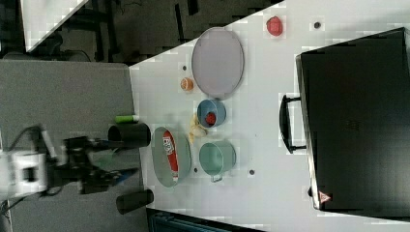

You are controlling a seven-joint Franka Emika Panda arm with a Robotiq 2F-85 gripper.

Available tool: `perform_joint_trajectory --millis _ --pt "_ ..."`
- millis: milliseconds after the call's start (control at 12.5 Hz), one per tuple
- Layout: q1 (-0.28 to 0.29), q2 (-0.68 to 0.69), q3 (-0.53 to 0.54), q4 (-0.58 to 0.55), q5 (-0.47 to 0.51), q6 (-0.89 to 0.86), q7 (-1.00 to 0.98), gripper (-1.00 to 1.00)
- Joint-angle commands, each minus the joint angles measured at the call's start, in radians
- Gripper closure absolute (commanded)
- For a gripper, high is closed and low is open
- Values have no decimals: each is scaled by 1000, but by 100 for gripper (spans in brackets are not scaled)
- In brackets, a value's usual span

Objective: Pick ketchup from strainer and place it on the table

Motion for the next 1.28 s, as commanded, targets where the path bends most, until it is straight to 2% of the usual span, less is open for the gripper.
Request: perform_joint_trajectory --millis 80,480,880,1280 --pt "41 66 105 10 0 28 51 -100" --pt "69 136 314 9 0 181 53 -100" --pt "87 266 534 5 -1 263 53 -100" --pt "100 412 641 -64 -24 379 53 -100"
